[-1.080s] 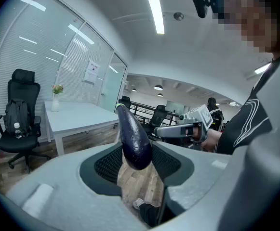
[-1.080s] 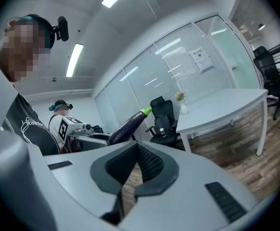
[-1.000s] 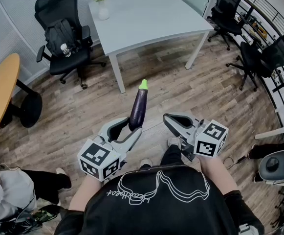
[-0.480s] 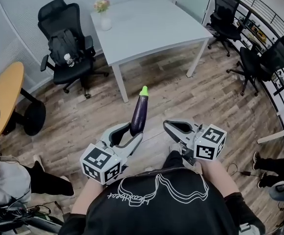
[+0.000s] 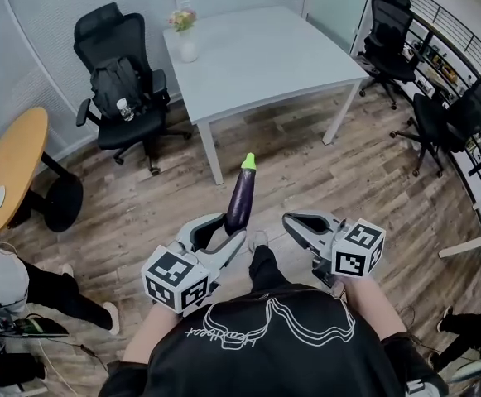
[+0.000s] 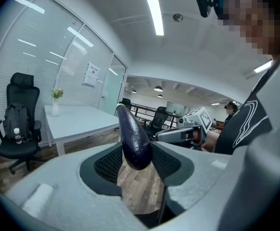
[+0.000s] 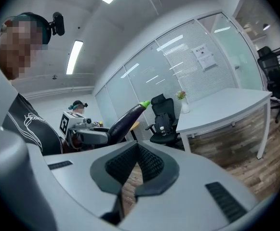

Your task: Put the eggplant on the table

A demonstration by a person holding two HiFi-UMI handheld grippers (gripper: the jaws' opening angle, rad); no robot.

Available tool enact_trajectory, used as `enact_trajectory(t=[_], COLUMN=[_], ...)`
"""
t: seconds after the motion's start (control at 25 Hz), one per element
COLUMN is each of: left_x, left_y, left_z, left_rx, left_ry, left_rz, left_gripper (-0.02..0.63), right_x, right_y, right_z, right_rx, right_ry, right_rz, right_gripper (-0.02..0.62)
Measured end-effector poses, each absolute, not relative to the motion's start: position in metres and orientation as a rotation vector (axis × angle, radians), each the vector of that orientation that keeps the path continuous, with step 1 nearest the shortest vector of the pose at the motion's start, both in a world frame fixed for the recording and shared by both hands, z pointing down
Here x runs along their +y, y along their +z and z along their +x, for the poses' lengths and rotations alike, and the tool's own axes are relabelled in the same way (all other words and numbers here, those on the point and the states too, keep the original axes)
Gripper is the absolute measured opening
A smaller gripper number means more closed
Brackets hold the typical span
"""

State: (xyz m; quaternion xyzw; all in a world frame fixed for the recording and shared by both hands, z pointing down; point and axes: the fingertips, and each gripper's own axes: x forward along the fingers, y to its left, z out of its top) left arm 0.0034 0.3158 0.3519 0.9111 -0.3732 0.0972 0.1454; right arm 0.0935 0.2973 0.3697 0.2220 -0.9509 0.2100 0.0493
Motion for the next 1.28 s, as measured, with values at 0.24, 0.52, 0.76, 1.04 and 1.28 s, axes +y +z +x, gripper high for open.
enact_trajectory(t=[0.24, 0.52, 0.76, 1.04, 1.28], left_x=[0.272, 0.176, 0.075, -0.025, -0.065], left_y=[0.353, 0.362, 0.353, 0.346, 0.345], left_z=[0.0, -0.021, -0.037, -0.048, -0.053], left_rx=[-1.089, -1.114, -1.149, -1.192, -1.194], left_ry=[0.332, 0.373, 0.383, 0.389, 0.393], left_rz=[2.613, 2.565, 2.55, 2.55, 2.568], left_gripper=[0.195, 0.195, 0.195, 0.195, 0.195], right_x=[0.253, 0.151, 0.05, -0.04, -0.081], right_y=[0.374, 0.38, 0.372, 0.374, 0.372], right_z=[0.081, 0.062, 0.039, 0.02, 0.018], right_rx=[-2.882, -2.858, -2.88, -2.87, -2.88], right_ry=[0.621, 0.624, 0.601, 0.572, 0.562], right_rz=[0.624, 0.581, 0.517, 0.475, 0.513], right_gripper=[0.006, 0.006, 0.006, 0.006, 0.006])
